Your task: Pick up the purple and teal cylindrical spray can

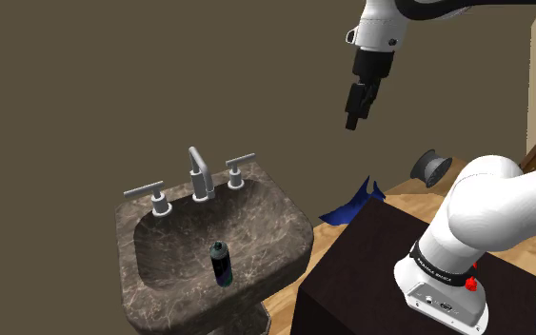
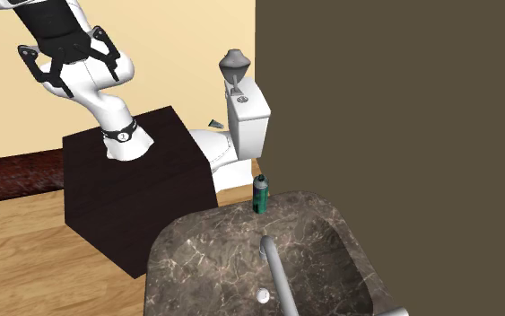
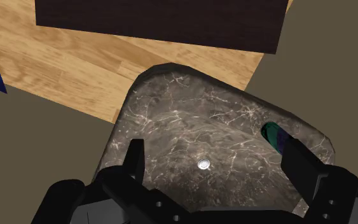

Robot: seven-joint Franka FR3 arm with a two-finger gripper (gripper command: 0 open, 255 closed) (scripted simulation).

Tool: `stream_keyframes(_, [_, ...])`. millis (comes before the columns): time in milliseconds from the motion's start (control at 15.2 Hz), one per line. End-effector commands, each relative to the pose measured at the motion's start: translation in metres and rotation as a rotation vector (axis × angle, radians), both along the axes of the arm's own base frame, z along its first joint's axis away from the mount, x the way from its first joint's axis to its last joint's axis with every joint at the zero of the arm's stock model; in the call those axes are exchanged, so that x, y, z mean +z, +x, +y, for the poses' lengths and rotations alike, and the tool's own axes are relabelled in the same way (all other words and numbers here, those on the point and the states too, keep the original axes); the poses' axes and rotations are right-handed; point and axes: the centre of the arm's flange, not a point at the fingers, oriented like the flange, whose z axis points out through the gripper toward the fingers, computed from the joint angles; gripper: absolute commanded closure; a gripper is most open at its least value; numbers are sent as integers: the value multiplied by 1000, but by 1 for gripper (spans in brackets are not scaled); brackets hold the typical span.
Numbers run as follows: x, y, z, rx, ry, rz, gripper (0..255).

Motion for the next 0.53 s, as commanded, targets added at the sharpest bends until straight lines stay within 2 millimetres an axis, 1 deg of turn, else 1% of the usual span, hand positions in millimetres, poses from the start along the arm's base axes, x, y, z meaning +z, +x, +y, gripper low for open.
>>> stream_keyframes(0, [0, 0, 0, 0, 0, 0, 0])
stream_keyframes(462, [-54, 51, 66, 22, -18, 55, 0])
